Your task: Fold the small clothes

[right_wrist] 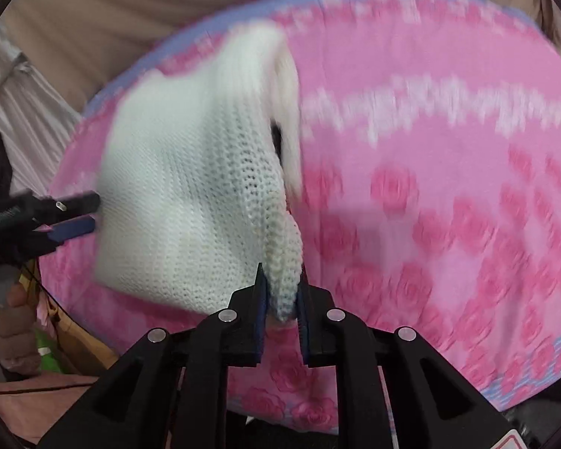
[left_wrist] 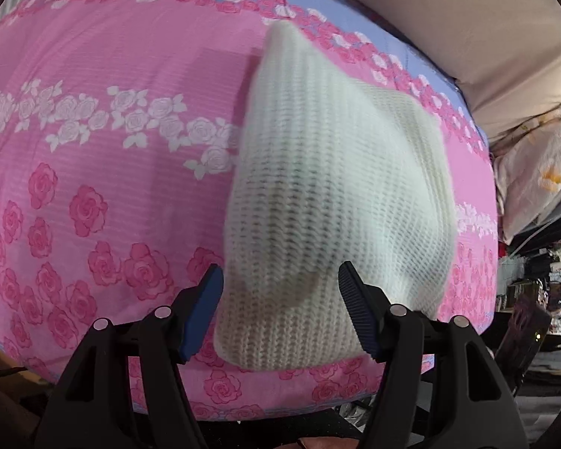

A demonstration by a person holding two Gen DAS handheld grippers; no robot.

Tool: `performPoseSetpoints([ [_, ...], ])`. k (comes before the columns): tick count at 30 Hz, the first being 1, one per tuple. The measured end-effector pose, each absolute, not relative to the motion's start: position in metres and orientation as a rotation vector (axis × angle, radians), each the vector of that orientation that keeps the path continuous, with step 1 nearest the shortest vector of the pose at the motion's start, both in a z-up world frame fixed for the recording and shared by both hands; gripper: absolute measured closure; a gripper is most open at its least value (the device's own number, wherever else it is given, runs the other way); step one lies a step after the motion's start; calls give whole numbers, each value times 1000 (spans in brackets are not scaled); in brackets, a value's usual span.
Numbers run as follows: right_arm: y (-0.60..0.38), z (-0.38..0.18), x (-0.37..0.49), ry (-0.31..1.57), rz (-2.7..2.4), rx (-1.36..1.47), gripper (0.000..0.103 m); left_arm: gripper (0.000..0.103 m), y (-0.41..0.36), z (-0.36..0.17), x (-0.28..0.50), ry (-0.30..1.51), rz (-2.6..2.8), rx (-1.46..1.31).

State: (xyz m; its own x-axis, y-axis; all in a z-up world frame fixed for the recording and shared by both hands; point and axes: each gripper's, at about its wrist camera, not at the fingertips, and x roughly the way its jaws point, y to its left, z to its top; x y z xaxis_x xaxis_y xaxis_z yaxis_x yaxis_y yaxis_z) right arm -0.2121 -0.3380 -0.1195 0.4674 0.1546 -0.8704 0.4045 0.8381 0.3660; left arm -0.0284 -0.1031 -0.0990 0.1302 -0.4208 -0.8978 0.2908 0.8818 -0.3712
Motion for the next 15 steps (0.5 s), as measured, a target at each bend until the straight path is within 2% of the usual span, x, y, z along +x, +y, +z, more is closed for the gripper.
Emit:
performPoseSetpoints([
  [2,-340,-93,-214,1002,-160,623,76,41,-97,-88,-27,1292,-508,-131],
  [4,-343,-68,-210,937,-153,618,63,41,-96,-83,-22,1268,-501,-139],
  [7,-353,-54,-183,906,-141,583,52,41,-102,-84,-12,1268,-498,-147],
  [9,-360,-60,-156,922,-146,572,46,41,-109,-84,-10,1257,-510,-141],
  [11,-364,-74,-132,949,-139,556,46,41,-116,-91,-5,1258,-510,-130],
  [12,-361,-83,-123,967,-111,563,58,41,-119,-95,-3,1267,-505,-126],
  [13,-361,-90,-117,985,-84,576,93,41,-121,-98,-1,1269,-498,-122],
  [15,-363,-87,-114,966,-84,576,93,41,-124,-98,0,1259,-492,-115],
])
